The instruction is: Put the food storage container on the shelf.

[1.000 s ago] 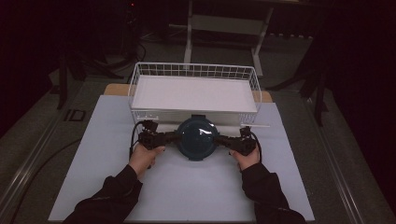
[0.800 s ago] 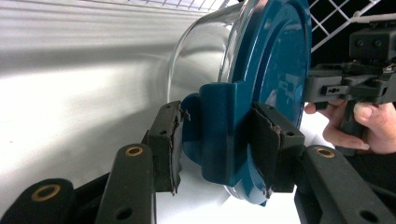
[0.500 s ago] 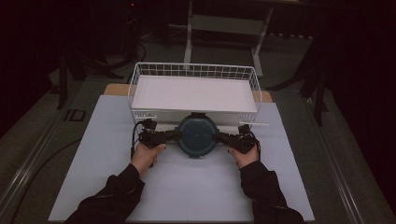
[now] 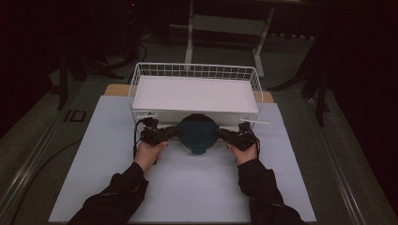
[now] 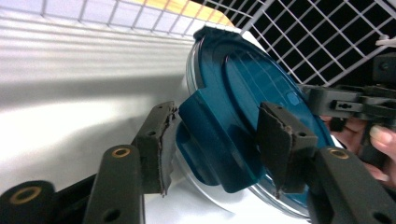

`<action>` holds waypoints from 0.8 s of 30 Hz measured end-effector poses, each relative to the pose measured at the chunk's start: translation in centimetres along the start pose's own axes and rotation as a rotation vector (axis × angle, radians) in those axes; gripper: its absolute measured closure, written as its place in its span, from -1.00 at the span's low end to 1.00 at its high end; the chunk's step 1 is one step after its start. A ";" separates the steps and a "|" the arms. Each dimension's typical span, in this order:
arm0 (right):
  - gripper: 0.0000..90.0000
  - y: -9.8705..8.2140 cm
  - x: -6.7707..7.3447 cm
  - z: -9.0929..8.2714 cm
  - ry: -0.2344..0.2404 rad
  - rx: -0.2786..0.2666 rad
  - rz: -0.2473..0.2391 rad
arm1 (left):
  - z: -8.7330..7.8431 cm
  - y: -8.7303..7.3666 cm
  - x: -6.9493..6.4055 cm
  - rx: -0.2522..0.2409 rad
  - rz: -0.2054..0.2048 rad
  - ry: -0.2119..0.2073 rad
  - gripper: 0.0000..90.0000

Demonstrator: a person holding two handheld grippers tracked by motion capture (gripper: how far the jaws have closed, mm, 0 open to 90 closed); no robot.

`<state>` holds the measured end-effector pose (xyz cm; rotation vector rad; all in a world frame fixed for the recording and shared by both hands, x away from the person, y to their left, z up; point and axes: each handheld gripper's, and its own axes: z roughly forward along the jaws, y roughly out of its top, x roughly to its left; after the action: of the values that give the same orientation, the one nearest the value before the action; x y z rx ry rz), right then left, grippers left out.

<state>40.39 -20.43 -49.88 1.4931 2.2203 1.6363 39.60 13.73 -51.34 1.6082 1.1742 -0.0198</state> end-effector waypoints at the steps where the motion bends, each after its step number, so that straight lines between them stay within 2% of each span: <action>1: 0.18 0.1 0.0 0.1 -0.009 -0.003 -0.002 | 0.1 0.1 0.1 -0.003 0.001 0.001 0.02; 7: 0.19 0.3 0.2 0.2 -0.028 -0.003 -0.008 | 0.0 0.3 -0.2 0.006 0.031 0.027 0.01; 9: 0.19 0.2 0.3 0.2 -0.027 -0.008 -0.011 | 0.0 0.3 -0.3 0.016 0.033 0.019 0.01; 12: 0.13 -0.2 0.4 0.0 -0.030 -0.015 -0.030 | -0.2 0.3 -0.5 0.029 0.033 0.018 -0.15; 14: 0.13 -0.3 0.6 -0.4 -0.038 -0.018 -0.034 | -0.9 0.2 -0.8 0.032 0.060 -0.007 -0.20; 16: 0.13 -0.3 0.7 -0.6 -0.045 -0.026 -0.044 | -1.3 0.1 -1.0 0.032 0.063 -0.013 -0.23; 17: 0.13 -0.5 0.8 -1.1 -0.046 -0.023 -0.053 | -1.9 -0.1 -1.4 0.032 0.077 -0.046 -0.31; 20: 0.12 -0.7 1.2 -1.5 -0.048 -0.021 -0.059 | -2.6 -0.2 -1.7 0.028 0.099 -0.060 -0.37; 21: 0.11 -0.9 1.9 -1.9 -0.051 -0.015 -0.090 | -3.2 -0.4 -2.1 0.013 0.102 -0.078 -0.42; 24: 0.09 -1.0 2.5 -2.2 -0.049 -0.014 -0.103 | -3.7 -0.7 -2.6 0.011 0.121 -0.092 -0.50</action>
<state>37.27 -20.38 -48.41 1.3751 2.2156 1.5646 35.85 14.74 -48.89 1.6683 1.0071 -0.0219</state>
